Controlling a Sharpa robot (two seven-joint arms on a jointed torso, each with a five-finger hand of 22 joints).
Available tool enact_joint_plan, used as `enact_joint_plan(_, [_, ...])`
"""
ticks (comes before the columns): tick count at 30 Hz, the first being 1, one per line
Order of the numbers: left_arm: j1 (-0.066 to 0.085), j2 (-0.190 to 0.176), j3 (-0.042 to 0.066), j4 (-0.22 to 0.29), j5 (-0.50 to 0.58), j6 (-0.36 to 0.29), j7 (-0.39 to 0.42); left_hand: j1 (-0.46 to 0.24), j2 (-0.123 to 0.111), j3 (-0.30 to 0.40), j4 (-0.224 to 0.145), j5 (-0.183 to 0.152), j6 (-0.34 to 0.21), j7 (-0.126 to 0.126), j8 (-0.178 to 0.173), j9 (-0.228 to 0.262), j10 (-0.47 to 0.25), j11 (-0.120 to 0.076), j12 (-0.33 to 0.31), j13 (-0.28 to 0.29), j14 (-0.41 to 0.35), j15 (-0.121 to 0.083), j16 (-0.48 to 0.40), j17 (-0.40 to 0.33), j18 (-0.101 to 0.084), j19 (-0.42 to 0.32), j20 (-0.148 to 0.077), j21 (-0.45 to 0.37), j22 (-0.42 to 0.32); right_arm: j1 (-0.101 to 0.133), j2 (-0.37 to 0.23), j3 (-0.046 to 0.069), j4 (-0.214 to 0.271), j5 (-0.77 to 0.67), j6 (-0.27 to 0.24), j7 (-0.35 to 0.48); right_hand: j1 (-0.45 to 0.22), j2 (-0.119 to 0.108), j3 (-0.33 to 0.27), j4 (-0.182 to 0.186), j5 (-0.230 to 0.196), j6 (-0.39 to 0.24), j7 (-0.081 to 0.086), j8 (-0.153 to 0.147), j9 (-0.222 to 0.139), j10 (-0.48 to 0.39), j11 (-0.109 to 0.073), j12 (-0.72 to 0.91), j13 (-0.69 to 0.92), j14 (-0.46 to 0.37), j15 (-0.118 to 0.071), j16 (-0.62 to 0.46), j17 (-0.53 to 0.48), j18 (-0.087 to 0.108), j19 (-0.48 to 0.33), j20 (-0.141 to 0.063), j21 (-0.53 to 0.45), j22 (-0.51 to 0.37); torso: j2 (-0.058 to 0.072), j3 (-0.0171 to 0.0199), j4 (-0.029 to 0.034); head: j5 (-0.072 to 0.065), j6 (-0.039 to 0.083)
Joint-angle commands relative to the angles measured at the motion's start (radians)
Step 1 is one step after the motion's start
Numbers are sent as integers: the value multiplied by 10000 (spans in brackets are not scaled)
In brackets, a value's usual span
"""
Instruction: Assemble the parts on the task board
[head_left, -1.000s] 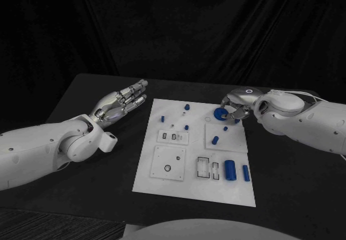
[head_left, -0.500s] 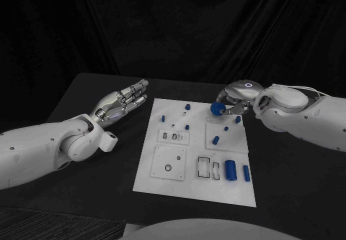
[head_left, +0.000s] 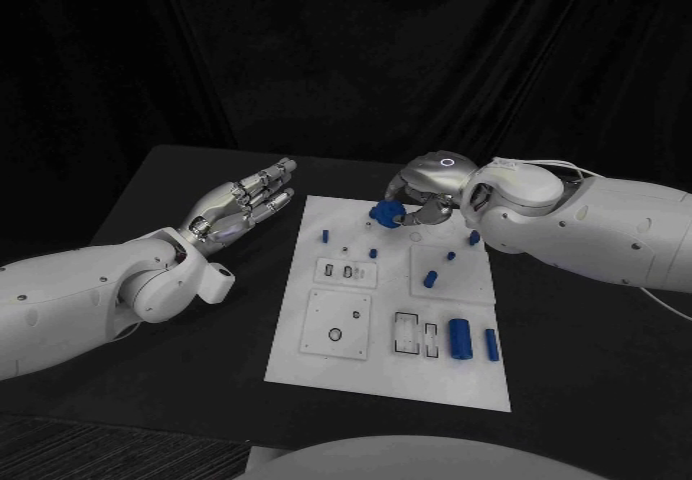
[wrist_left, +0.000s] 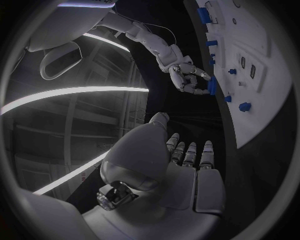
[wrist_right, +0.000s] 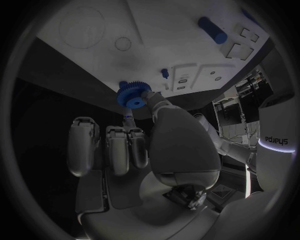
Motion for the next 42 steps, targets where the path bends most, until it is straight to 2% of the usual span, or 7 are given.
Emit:
enact_joint_plan(1, [-8,-9,9,56,11,62,937,-14,67,68,10,-12,-23,51,10,-2,-17,50,-36,-14,14,57,-37,-13,63,8,77,-59,-17,19,277,8,-227,-68,197,251,-101,2,8,52,-40,75,-153,1007,1277,1081,21,25,2633,1074,-25,26,2633,-140,58,37,3,1597,28,1,13,14,-4])
enact_joint_plan(14, [-7,2,10,73,11,65,923,-19,59,73,7,-15,-13,49,12,0,-17,53,-36,-14,14,65,-37,-13,65,8,92,-59,-17,-142,1264,8,-1124,-68,593,379,-97,-2,85,22,-61,-144,-73,896,1272,1081,54,25,2633,1074,26,26,2633,-116,0,77,-99,1553,23,13,7,17,-28])
enact_joint_plan(31, [-8,20,10,64,11,126,912,-30,49,82,4,-17,-18,48,12,-1,-17,54,-36,-14,14,79,-37,-13,69,8,114,-59,-17,-252,1444,8,-1494,-68,1041,95,-129,-58,183,-27,-248,-393,44,633,1214,1081,138,25,2633,1074,116,26,2633,-37,-197,162,-429,1398,12,24,-23,64,-175])
enact_joint_plan(35, [-8,6,10,71,11,134,903,-30,49,82,4,-17,-18,48,12,-1,-17,54,-36,-14,14,79,-37,-13,69,8,114,-59,-17,-262,1464,8,-1509,-68,1241,-6,-178,-95,285,-42,-262,-728,116,229,1062,1081,199,25,2633,1074,164,26,2633,-22,-225,217,-509,1380,11,29,-26,91,-154])
enact_joint_plan(37, [-8,7,10,62,11,151,891,-30,49,82,4,-17,-18,48,12,-1,-17,54,-36,-14,14,79,-37,-13,69,8,114,-59,-17,-265,1464,8,-1500,-68,1313,-35,-230,-141,328,-51,-358,-1132,154,-155,868,1081,225,25,2633,1074,190,26,2633,-48,-136,239,-415,1444,7,25,-38,127,-160])
enact_joint_plan(38, [-8,7,10,60,11,157,886,-30,49,82,4,-17,-18,48,12,-1,-17,54,-36,-14,14,79,-37,-13,69,8,114,-59,-17,-266,1463,8,-1496,-68,1333,-43,-231,-151,351,-73,-428,-1363,120,-357,757,1081,211,25,2633,1074,187,26,2633,-54,-108,244,-391,1465,3,23,-45,140,-165])
enact_joint_plan(42, [-8,5,10,55,11,175,873,-30,49,82,4,-17,-18,48,12,-1,-17,54,-36,-14,14,79,-37,-13,69,8,114,-59,-17,-273,1471,8,-1502,-68,1398,-28,-235,-155,377,-119,-466,-1702,1,-649,580,1081,126,25,2633,1074,129,26,2633,-50,-97,209,-403,1474,-13,18,-53,150,-182])
